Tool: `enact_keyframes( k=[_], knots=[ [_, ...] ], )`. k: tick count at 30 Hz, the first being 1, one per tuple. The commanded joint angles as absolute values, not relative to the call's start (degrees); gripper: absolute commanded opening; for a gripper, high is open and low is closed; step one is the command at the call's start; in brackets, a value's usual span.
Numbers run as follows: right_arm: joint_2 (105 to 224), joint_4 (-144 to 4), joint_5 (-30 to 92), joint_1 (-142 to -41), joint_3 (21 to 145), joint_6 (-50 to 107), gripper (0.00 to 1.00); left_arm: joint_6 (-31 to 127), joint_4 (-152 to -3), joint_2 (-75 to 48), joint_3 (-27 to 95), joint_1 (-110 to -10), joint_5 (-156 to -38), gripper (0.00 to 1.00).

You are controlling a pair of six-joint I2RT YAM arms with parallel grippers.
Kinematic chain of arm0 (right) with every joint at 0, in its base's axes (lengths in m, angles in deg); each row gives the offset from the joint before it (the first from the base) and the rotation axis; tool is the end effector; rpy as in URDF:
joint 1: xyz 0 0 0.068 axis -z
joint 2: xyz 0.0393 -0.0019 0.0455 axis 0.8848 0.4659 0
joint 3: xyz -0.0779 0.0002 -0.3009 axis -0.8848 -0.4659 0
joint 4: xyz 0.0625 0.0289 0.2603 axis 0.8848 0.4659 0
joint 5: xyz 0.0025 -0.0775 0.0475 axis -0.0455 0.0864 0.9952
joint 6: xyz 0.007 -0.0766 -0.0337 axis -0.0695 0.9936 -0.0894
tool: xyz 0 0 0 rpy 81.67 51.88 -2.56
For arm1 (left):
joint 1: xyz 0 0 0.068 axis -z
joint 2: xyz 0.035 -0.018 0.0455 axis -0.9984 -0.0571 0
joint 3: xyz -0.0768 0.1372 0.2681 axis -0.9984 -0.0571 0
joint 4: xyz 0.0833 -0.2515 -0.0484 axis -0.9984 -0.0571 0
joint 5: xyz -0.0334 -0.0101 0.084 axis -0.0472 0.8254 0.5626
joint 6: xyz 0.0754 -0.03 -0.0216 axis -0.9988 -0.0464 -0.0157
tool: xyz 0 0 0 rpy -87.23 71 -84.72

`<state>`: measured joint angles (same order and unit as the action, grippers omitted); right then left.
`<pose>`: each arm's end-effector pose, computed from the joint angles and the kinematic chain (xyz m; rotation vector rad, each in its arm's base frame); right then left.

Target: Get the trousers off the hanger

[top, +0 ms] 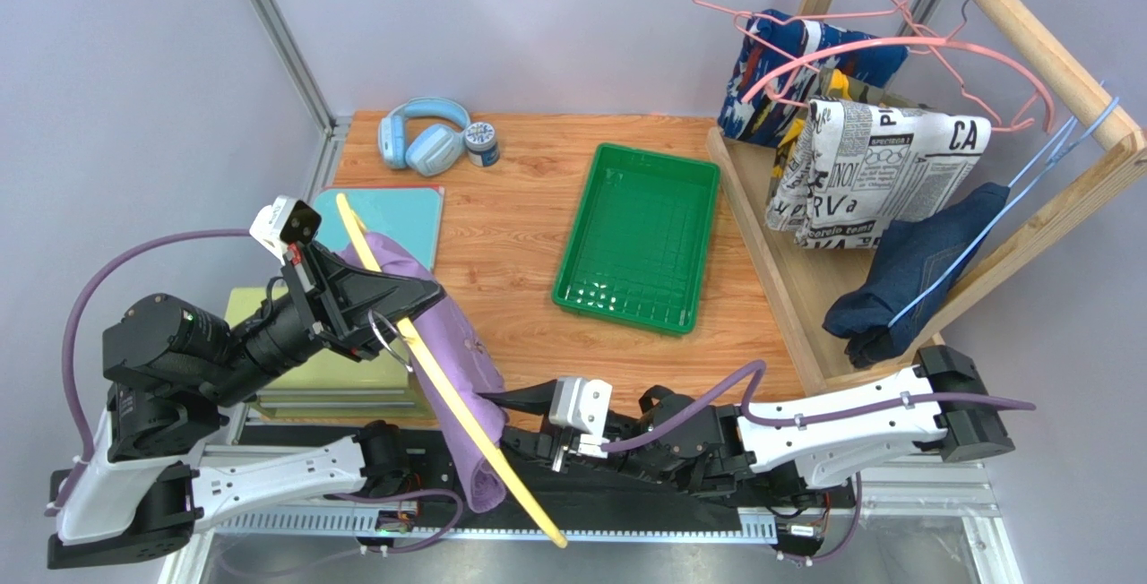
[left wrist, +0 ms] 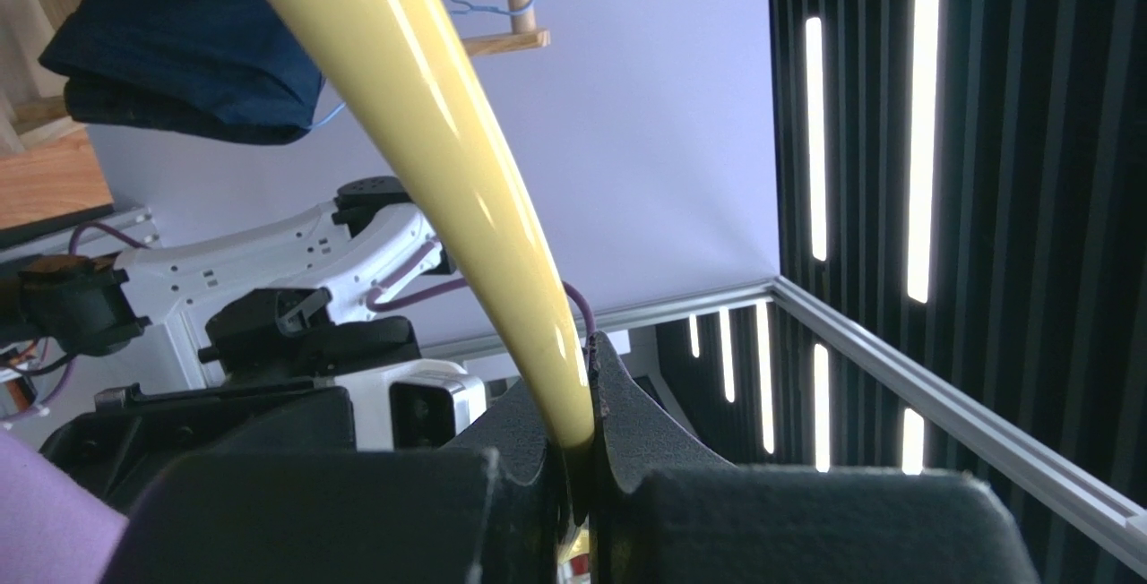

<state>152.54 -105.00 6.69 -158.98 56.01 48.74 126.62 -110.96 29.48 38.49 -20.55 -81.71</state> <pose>-0.0153 0.3123 0.3993 -0.9832 1.0134 1.0301 0.0283 -0.0413 0.5289 -0.4912 1.6756 -2.1092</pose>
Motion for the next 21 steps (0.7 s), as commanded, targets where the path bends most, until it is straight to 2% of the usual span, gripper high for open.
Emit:
enact_keyframes(
  k=[1, 2, 3, 8, 14, 18, 21],
  knots=[
    [152.8, -113.7, 2.2, -158.8, 59.7, 50.9, 0.22, 126.8, -103.7, 29.4, 39.3, -20.7, -84.3, 0.00],
    [152.4, -112.9, 2.6, -158.8, 59.9, 51.1, 0.04, 126.5, -104.1, 29.8, 39.2, -20.6, -84.1, 0.00],
    [151.9, -111.6, 3.5, -158.8, 60.5, 51.0, 0.00, 126.3, -105.0, 30.1, 38.9, -20.7, -83.9, 0.00],
    [147.8, -96.2, 6.5, -158.8, 63.2, 51.4, 0.00, 122.3, -115.6, 33.2, 41.9, -20.7, -82.5, 0.00],
    [142.2, -81.9, 4.8, -158.8, 67.2, 54.1, 0.00, 120.4, -127.5, 40.4, 40.1, -20.7, -82.7, 0.00],
    [141.2, -76.9, 8.2, -158.8, 71.6, 52.8, 0.00, 121.8, -134.0, 45.3, 35.7, -20.7, -78.6, 0.00],
    [141.6, -75.8, 6.4, -158.8, 74.3, 51.0, 0.00, 123.0, -134.4, 48.1, 31.9, -20.6, -77.5, 0.00]
  ],
)
